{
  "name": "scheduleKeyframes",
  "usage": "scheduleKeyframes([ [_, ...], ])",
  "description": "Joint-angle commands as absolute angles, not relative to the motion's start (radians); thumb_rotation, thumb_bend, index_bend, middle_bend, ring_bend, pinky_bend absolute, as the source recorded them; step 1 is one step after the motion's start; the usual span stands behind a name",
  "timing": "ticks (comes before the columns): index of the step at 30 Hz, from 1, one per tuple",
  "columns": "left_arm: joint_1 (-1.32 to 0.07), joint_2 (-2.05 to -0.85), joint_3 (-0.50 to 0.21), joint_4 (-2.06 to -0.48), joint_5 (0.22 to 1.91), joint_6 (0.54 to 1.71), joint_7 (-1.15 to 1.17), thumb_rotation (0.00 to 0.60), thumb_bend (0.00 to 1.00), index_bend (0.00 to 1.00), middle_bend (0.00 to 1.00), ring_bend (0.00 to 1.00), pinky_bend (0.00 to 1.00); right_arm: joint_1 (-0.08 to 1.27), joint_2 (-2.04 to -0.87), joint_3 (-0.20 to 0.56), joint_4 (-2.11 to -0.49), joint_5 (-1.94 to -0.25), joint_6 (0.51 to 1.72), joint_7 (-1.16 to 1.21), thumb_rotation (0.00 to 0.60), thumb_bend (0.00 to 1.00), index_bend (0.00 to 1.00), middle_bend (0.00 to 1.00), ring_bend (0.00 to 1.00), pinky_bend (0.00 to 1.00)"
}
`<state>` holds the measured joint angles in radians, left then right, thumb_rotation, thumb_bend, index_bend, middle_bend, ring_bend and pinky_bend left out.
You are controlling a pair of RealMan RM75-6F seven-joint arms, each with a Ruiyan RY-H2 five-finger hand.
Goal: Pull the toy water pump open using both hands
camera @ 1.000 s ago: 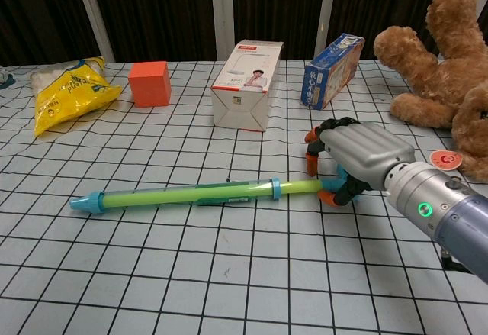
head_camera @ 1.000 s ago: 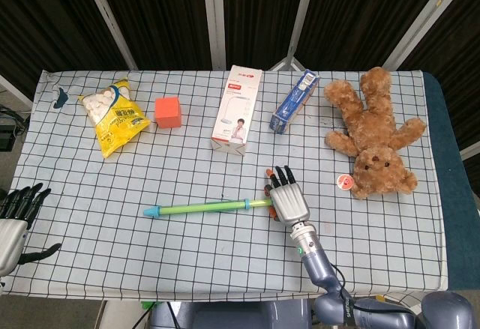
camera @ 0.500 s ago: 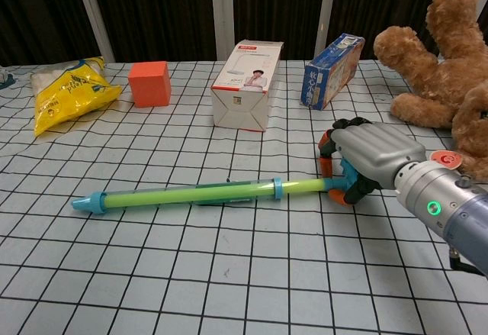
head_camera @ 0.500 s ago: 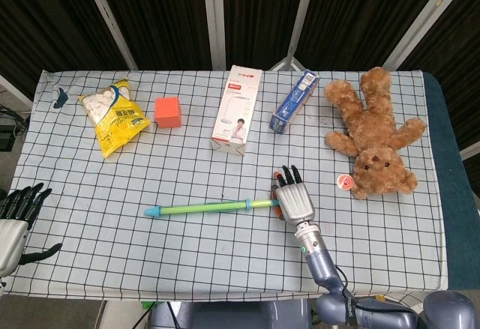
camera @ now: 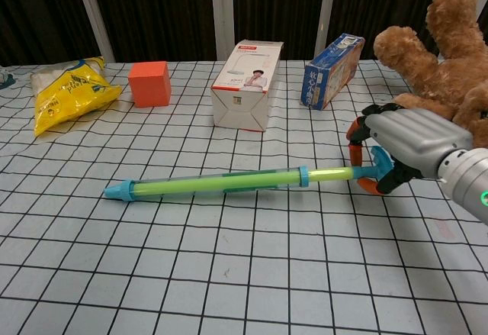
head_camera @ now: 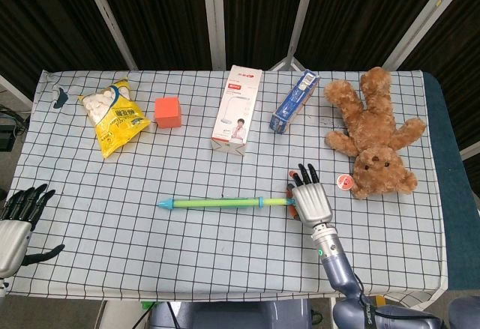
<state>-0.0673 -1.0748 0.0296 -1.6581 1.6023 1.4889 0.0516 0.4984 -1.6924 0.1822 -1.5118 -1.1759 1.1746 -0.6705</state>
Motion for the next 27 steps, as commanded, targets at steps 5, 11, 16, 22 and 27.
scheduleKeyframes([
  [5, -0.094, -1.067, 0.021, -1.727, 1.552, 1.418, 0.119, 0.6, 0.08, 0.0, 0.0, 0.0, 0.0, 0.458, -1.59, 0.14, -1.591, -1.204, 1.192, -0.62, 0.6, 0.43, 0.62, 0.24, 0.02, 0.0],
  [11, -0.16, -1.064, -0.018, -1.799, 1.48, 1.318, 0.204, 0.6, 0.1, 0.05, 0.0, 0.0, 0.0, 0.446, -1.547, 0.121, -1.616, -1.21, 1.184, -0.586, 0.6, 0.43, 0.62, 0.24, 0.02, 0.0],
  [16, -0.241, -1.099, -0.067, -1.812, 1.442, 1.233, 0.273, 0.6, 0.13, 0.13, 0.02, 0.0, 0.0, 0.443, -1.536, 0.118, -1.62, -1.211, 1.182, -0.568, 0.6, 0.43, 0.62, 0.24, 0.02, 0.0],
  [22, -0.351, -1.199, -0.109, -1.79, 1.367, 1.111, 0.396, 0.6, 0.2, 0.22, 0.06, 0.0, 0.01, 0.442, -1.527, 0.111, -1.625, -1.218, 1.18, -0.547, 0.6, 0.43, 0.62, 0.24, 0.02, 0.0],
  [27, -0.416, -1.285, -0.12, -1.768, 1.331, 1.053, 0.484, 0.6, 0.21, 0.25, 0.07, 0.0, 0.01, 0.438, -1.523, 0.105, -1.634, -1.226, 1.184, -0.53, 0.6, 0.43, 0.62, 0.24, 0.02, 0.0],
])
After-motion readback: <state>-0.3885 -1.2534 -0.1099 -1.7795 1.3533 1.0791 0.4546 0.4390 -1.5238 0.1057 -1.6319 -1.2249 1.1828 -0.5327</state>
